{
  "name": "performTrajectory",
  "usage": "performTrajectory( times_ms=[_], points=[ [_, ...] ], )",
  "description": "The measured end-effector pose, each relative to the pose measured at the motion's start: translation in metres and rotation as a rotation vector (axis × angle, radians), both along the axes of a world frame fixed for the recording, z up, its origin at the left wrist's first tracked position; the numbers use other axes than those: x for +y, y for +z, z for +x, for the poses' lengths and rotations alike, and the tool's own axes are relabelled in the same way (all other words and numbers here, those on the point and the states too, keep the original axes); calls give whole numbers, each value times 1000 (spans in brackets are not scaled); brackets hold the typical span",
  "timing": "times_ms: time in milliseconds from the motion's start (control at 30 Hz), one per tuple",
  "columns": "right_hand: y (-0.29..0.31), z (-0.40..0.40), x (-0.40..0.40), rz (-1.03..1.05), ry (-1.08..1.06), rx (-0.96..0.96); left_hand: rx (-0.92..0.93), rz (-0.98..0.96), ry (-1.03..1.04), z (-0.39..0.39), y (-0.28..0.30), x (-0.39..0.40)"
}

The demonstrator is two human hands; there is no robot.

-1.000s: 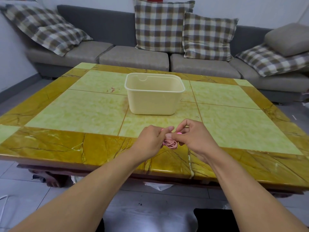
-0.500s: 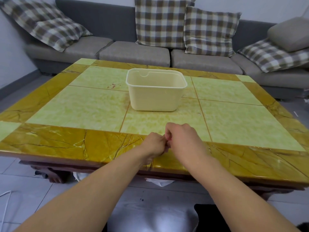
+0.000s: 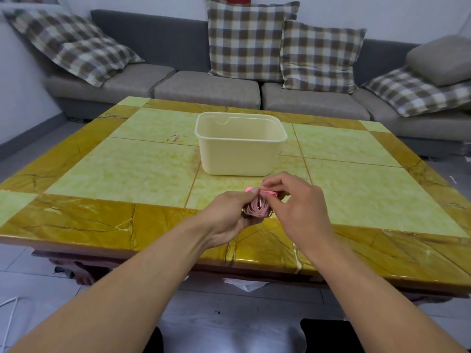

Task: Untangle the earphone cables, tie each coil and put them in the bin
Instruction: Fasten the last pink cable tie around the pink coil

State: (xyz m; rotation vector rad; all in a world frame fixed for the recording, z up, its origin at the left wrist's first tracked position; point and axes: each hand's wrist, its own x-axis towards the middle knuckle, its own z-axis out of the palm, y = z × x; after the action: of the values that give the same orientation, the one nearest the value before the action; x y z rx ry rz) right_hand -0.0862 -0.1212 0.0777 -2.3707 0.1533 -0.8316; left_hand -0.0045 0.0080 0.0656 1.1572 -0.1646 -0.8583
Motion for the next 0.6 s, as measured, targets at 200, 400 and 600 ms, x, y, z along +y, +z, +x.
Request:
performTrajectory(
  times_ms=[200,400,600],
  points=[
    [7,-3,22,505,-88,-174,-12,-164,236,-14,3,-14],
    [20,-1,11,1195,10,78,-58,-233,330,-12,1,-16],
    [18,-5,-8,1023,123,209,-90,-221,192,-3,-6,-8]
  ],
)
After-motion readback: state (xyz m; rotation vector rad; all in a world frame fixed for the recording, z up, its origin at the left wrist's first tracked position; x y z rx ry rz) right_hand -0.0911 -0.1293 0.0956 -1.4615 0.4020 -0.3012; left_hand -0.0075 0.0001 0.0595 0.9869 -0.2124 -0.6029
